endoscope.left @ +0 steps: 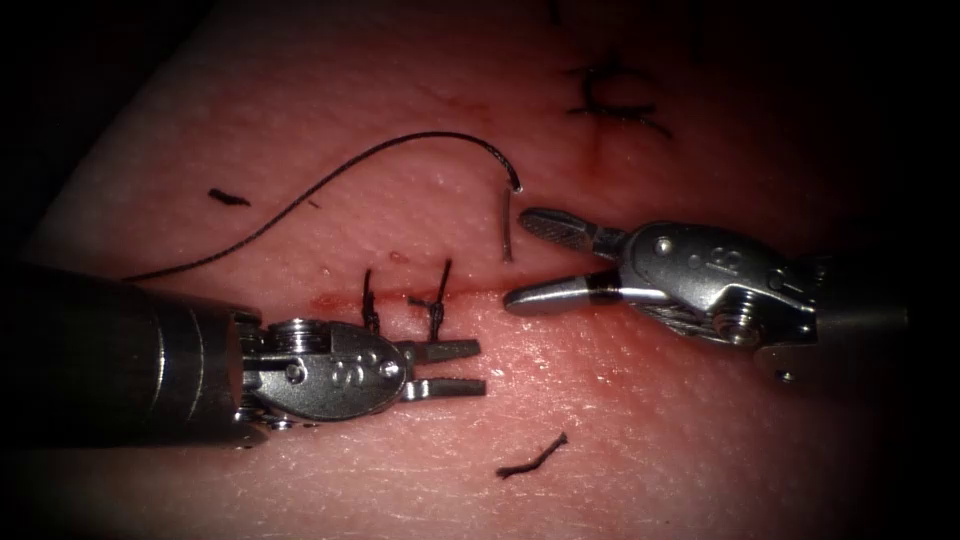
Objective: Wound Closure
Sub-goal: Use the right gripper to throw the needle through the skin above the incision
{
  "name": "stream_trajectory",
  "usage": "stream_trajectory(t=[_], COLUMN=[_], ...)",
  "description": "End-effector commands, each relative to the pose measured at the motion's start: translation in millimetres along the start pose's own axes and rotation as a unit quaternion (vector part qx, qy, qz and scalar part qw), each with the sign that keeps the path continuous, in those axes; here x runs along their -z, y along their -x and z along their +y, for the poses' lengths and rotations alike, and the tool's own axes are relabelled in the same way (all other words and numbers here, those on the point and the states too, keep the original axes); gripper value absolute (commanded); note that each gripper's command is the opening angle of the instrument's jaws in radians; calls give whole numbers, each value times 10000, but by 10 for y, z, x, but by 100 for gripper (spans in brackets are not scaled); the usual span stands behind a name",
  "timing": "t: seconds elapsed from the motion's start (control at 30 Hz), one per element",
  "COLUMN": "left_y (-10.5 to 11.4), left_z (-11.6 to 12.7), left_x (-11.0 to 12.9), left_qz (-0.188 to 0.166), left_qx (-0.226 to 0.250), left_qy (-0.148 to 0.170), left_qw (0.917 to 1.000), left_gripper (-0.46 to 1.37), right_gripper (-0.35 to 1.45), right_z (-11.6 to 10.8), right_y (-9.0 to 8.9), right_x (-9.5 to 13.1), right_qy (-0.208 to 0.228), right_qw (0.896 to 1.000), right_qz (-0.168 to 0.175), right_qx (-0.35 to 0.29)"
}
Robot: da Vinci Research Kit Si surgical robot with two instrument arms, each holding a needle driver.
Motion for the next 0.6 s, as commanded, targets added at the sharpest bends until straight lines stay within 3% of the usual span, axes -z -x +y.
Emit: stream_trajectory(t=[0.03,0.3,0.6], left_y=[0,-1,3], left_z=[0,0,1], left_x=[-3,-16,-23], left_qz=[9,59,99], left_qx=[-10,-68,-56], left_qy=[0,39,88], left_qw=[10000,10000,9999], left_gripper=[6,4,3], right_gripper=[51,53,58], right_z=[4,35,60], right_y=[0,-1,-2], right_x=[2,-2,-28], right_qy=[-13,-110,-578], right_qw=[10000,9998,9952], right_qz=[-15,168,438], right_qx=[-20,60,660])
